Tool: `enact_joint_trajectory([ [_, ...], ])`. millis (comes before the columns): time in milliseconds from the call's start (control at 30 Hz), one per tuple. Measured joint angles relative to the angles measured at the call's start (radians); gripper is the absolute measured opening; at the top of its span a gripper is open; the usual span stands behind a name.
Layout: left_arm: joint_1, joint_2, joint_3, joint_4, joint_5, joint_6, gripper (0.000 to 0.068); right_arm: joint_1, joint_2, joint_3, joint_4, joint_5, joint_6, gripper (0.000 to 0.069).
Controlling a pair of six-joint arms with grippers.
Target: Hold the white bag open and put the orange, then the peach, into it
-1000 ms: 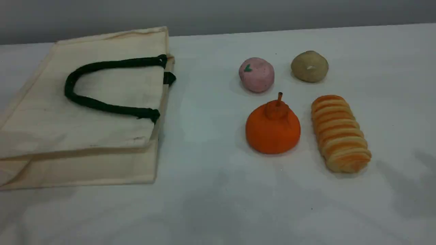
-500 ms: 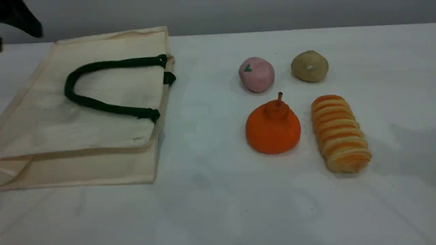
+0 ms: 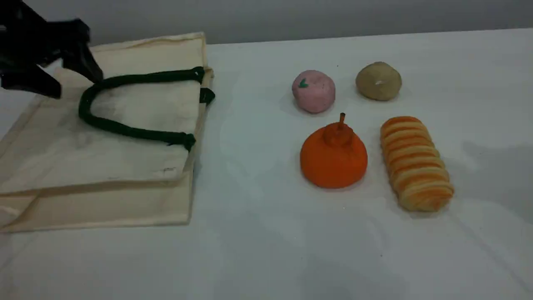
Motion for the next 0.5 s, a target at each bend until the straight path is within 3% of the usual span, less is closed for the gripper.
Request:
enact_joint_trajectory([
  [500,0.0,0.106,-0.005,-0.003,-0.072,0.0,0.058,0.0,0.0,0.0,0.001,0.002,-0.018,0.0545],
])
